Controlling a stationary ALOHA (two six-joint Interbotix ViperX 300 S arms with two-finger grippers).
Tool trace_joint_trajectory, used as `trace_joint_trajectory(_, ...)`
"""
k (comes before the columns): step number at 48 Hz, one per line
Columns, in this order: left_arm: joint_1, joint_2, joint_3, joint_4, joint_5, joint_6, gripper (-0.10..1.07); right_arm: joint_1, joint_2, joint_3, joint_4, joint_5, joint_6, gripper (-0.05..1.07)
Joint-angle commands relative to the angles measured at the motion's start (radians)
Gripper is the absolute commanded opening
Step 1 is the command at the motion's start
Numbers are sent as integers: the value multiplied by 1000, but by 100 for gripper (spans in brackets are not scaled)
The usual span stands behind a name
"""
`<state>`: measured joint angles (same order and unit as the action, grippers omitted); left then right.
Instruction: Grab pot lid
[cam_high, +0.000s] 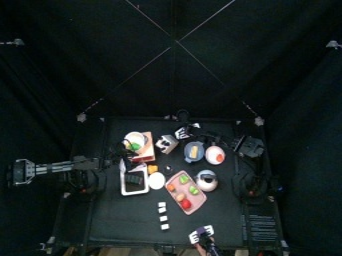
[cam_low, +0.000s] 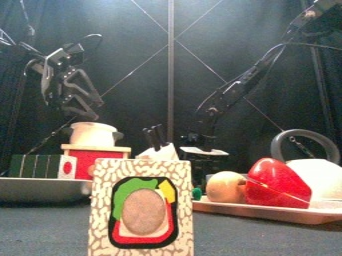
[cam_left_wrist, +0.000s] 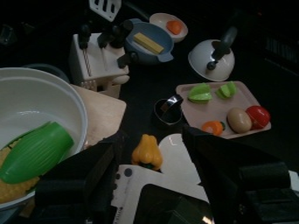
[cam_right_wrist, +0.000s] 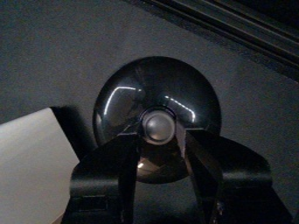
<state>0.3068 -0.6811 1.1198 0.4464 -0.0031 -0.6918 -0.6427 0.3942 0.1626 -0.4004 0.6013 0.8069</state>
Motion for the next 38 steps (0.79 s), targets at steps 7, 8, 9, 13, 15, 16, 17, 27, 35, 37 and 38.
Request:
trace_joint_trajectory(7,3,-2,-11,0,-8,0,91,-5,-21,-20,6,3,0,63)
trace_joint_trajectory(8,3,-3,-11,0,-8,0,91,-6,-23,-21,8,3,0,62)
trace_joint_trajectory(9,2,-2,-11,0,-8,0,90,-5,-26,-21,8,6,0,61)
trace_joint_trajectory(13,0,-2,-12,0,-8,0,91,-5,-41,-25,8,18,2,60)
trace_joint_trajectory(15,-2,-2,-12,0,-8,0,90,-3,-51,-26,6,28,0,60)
trace_joint_trajectory(16,-2,-2,-12,0,-8,0,90,-2,-58,-28,3,35,0,60)
trace_joint_trajectory(17,-3,-2,-12,0,-8,0,90,0,-64,-28,2,43,0,60)
trace_joint_trajectory(27,-3,-2,-12,0,-6,0,91,2,-126,-23,-5,60,-2,60)
trace_joint_trajectory(35,-3,-2,-12,0,-8,0,90,3,-141,-23,-5,60,-2,60)
trace_joint_trajectory(37,-3,-2,-12,0,-8,0,90,3,-141,-23,-5,60,-2,60)
trace_joint_trajectory(38,-3,-2,-12,0,-8,0,91,3,-141,-23,-5,60,-2,60)
